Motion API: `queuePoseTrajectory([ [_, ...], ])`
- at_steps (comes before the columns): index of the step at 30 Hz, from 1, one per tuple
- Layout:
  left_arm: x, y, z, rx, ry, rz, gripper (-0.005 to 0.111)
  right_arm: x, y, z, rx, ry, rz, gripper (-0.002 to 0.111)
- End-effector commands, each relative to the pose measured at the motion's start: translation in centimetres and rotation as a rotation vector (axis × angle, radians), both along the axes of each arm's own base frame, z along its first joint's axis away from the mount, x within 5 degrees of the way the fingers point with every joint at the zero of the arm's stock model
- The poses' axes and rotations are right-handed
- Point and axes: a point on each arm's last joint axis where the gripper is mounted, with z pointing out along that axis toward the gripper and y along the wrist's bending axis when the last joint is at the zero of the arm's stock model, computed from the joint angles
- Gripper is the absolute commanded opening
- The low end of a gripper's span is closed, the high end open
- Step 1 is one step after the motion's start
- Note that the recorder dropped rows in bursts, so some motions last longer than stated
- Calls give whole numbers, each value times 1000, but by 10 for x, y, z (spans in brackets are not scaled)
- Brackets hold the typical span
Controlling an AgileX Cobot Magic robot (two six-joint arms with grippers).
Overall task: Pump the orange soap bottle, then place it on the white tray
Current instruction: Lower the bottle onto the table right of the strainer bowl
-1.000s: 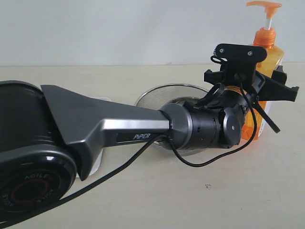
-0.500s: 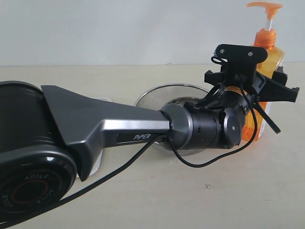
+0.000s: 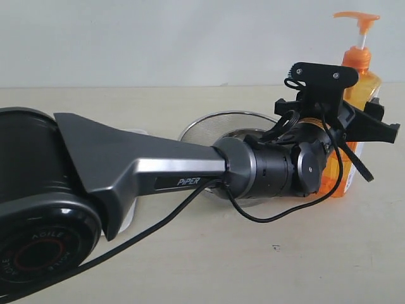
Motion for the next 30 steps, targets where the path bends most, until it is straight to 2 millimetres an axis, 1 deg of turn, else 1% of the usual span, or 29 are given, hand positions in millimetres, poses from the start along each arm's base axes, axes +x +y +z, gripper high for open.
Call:
queuePoseTrajectory([
  [1,0,-1,24,-49,-55,6,65,0,0,1,0,-13,-2,0],
  [3,0,-2,23,-43,-46,-1,66,0,0,1,0,-13,-2,0],
  [5,-1,-2,22,-37,-38,-8,73,0,0,1,0,-13,-2,0],
  [7,-1,-3,22,-34,-34,-12,82,0,0,1,0,-13,-2,0],
  [9,-1,-3,22,-33,-32,-13,88,0,0,1,0,-13,-2,0],
  [11,-2,-3,21,-29,-26,-18,91,0,0,1,0,-13,-2,0],
  [17,-4,-5,20,49,-40,-55,91,0,0,1,0,-13,-2,0],
  [19,-4,-5,23,69,-51,-66,91,0,0,1,0,-13,-2,0],
  [23,-10,-5,43,106,-49,-126,91,0,0,1,0,-13,-2,0],
  [25,-13,-5,49,123,-44,-153,91,0,0,1,0,-13,-2,0],
  [29,-11,-3,50,115,-17,-132,91,0,0,1,0,-13,-2,0],
  [30,-11,-1,47,133,-19,-122,91,0,0,1,0,-13,-2,0],
])
